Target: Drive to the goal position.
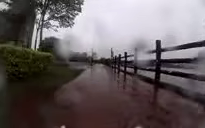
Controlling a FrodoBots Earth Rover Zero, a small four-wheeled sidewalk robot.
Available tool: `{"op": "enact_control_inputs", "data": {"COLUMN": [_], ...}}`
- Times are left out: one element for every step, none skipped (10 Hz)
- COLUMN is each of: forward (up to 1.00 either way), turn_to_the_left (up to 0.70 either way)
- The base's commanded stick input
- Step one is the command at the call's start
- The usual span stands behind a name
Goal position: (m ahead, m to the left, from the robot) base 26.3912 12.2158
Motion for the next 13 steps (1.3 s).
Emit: {"op": "enact_control_inputs", "data": {"forward": [1.0, 1.0, 1.0, 1.0, 1.0, 1.0, 1.0, 1.0, 1.0, 0.84, 0.0, 0.0, 0.0], "turn_to_the_left": [0.0, 0.0, 0.0, 0.0, 0.0, 0.0, 0.0, 0.0, 0.0, 0.0, 0.0, 0.0, 0.0]}}
